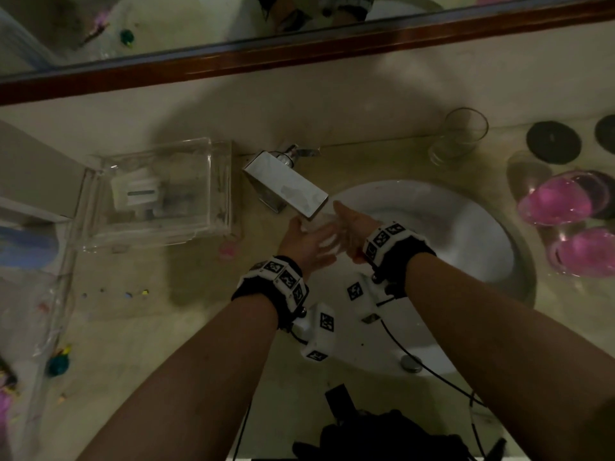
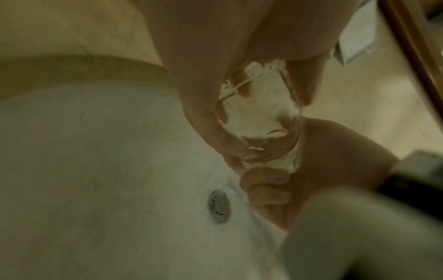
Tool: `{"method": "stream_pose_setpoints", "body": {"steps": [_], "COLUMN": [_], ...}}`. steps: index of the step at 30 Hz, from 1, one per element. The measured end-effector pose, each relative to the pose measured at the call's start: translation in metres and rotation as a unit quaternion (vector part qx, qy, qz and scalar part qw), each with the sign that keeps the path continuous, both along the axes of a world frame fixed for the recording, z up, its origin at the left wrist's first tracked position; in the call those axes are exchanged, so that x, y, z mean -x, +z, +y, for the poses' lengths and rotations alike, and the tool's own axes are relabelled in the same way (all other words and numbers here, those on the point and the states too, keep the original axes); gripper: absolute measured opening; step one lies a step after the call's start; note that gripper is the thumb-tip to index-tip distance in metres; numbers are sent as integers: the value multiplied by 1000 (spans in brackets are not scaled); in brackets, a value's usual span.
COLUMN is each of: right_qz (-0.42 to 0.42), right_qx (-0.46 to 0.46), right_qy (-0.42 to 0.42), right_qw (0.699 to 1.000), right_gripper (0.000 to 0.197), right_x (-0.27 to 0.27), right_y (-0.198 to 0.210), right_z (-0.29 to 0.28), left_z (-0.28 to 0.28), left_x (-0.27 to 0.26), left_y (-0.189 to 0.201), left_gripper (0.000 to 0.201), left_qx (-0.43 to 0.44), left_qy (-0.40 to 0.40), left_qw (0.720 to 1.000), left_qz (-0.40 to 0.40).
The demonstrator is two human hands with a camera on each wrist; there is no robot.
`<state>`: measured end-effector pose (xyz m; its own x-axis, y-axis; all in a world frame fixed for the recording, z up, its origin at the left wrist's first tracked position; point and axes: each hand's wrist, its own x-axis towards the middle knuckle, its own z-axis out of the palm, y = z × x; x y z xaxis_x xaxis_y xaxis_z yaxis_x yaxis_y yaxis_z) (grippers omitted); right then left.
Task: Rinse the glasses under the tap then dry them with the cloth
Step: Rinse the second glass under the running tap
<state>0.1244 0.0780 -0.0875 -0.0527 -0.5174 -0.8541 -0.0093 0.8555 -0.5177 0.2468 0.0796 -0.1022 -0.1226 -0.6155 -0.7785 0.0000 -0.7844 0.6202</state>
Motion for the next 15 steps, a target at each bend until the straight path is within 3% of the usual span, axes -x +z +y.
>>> {"method": "stream_pose_setpoints", "body": {"steps": [2, 6, 8, 9, 11, 12, 15], "right_qz": [-2, 74, 147, 147, 63, 31, 14], "right_qx": [-22, 73, 119, 110, 107, 77, -6], "right_qy": [-11, 85, 147, 161, 119, 39, -3], "right_qw": [1000, 991, 971, 970, 985, 996, 1000], "right_gripper": [52, 13, 42, 45, 24, 31, 48], "right_x": [0, -4, -3, -2, 3, 4, 1], "right_y": [-6, -6, -9, -9, -10, -11, -11], "right_z": [-3, 0, -1, -1, -1, 0, -3], "left_z": [3, 0, 0, 0, -1, -1, 0], "left_x": [0, 4, 5, 6, 4, 4, 2], "left_y": [-2, 4, 1, 1, 3, 1, -3], "left_gripper": [42, 35, 53, 56, 42, 37, 41], "left_qx": [22, -57, -86, -81, -38, -20, 6], "left_qy": [-12, 47, 59, 62, 47, 33, 13], "left_qw": [1000, 997, 994, 994, 998, 999, 1000], "left_qz": [-10, 1, 25, 33, 13, 6, 5]}}
